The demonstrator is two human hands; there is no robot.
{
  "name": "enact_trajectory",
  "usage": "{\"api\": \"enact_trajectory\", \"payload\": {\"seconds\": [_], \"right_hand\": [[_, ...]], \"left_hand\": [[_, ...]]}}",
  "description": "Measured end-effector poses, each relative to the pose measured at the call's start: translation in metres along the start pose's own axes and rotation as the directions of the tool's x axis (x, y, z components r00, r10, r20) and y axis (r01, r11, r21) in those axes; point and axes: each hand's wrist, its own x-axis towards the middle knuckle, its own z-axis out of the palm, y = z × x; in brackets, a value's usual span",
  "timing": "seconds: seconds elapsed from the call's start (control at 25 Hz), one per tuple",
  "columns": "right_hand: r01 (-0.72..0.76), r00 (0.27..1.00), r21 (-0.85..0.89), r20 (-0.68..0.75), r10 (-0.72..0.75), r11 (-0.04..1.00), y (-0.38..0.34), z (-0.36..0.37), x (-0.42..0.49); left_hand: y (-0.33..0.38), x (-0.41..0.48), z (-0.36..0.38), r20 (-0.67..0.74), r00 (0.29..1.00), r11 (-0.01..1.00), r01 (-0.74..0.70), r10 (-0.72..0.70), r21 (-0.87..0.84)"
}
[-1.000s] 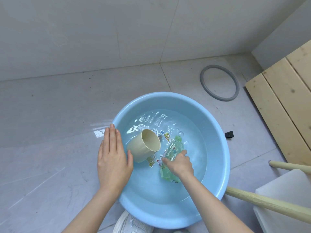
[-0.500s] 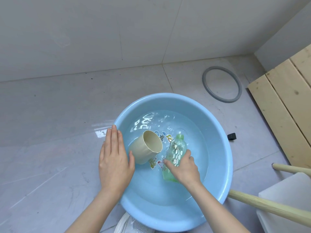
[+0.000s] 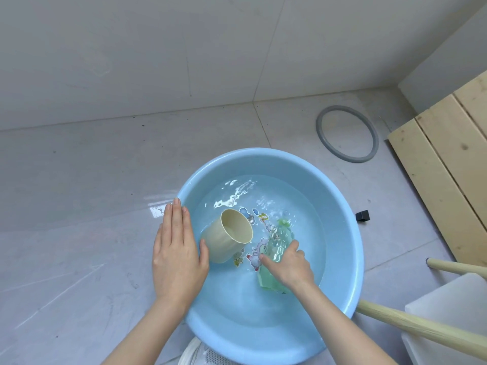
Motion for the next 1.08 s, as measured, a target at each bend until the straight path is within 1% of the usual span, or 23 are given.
{"api": "enact_trajectory", "payload": {"seconds": [0.2,0.52,0.76,0.88,1.08], "right_hand": [[-0.020,1.000,-0.028,0.014,0.021,0.999,-0.005,-0.002,0.005],[-0.005,1.000,-0.044,0.001,0.005,0.999,-0.003,-0.002,0.002],[0.042,0.999,0.043,-0.001,-0.042,0.998,0.003,-0.004,-0.009],[0.062,0.998,0.033,0.015,-0.063,0.997,0.002,-0.002,-0.012],[0.008,0.998,0.011,0.060,-0.008,1.000,0.001,0.008,-0.011]], "left_hand": [[0.000,0.000,-0.001,0.015,1.000,1.000,0.007,-0.007,-0.002],[0.000,0.000,0.000,0.008,1.000,1.000,0.003,-0.003,-0.004],[0.000,-0.001,0.001,0.009,1.000,1.000,0.005,-0.005,-0.009],[-0.001,0.000,0.001,0.009,1.000,1.000,-0.001,0.001,-0.002],[0.000,0.000,0.000,0.020,1.000,1.000,0.006,-0.006,-0.004]]}}
